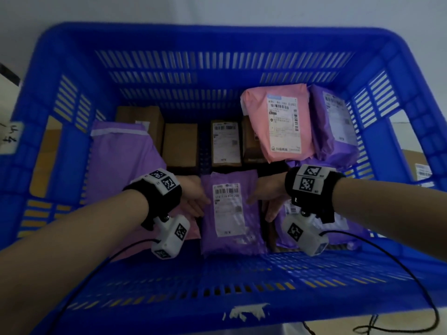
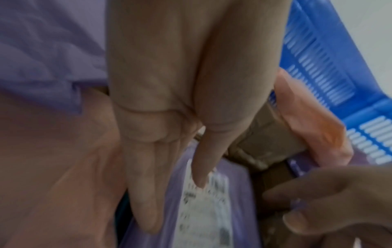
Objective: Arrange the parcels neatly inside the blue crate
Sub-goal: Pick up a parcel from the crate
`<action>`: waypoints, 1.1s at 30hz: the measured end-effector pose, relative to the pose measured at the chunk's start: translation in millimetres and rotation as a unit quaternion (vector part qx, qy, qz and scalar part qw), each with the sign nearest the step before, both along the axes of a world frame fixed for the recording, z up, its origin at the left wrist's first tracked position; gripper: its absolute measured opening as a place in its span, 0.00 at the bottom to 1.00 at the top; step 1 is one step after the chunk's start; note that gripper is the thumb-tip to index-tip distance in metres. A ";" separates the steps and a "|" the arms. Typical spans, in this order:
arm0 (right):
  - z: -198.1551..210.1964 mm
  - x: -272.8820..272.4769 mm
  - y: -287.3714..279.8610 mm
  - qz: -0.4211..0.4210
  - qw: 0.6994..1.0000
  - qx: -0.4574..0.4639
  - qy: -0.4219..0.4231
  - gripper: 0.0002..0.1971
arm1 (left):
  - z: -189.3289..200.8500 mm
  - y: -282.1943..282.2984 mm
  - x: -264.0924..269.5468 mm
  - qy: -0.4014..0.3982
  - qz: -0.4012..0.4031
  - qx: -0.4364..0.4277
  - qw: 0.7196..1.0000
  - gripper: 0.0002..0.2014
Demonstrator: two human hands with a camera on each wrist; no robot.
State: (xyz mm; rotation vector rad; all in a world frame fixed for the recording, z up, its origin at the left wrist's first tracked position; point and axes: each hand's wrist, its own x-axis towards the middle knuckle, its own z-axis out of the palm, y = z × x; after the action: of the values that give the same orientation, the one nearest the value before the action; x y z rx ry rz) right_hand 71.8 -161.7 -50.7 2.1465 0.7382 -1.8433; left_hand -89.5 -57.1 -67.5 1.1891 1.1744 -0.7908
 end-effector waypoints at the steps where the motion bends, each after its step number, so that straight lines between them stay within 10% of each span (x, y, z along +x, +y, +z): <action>1: 8.5 -2.8 2.7 0.017 1.000 0.008 -0.008 0.26 | 3.6 2.8 -0.4 -0.015 0.007 0.004 1.000 0.18; 8: 47.6 -36.6 49.8 0.182 0.951 0.231 -0.097 0.18 | 16.4 44.4 -12.1 -0.107 0.210 0.189 0.953 0.12; 17: -15.7 -73.1 108.5 -0.093 0.952 0.291 -0.025 0.22 | 13.0 59.2 -19.8 -0.045 0.144 0.325 0.933 0.22; 33: -49.7 -53.8 117.8 -0.276 0.925 0.260 -0.008 0.23 | -13.9 64.6 -12.8 -0.086 0.226 0.251 0.937 0.25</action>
State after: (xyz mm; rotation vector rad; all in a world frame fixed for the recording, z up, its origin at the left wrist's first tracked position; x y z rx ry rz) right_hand 18.0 -43.9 -100.4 2.9544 0.7322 -2.0474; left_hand -102.4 7.6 -81.4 1.2913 1.4770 -0.0298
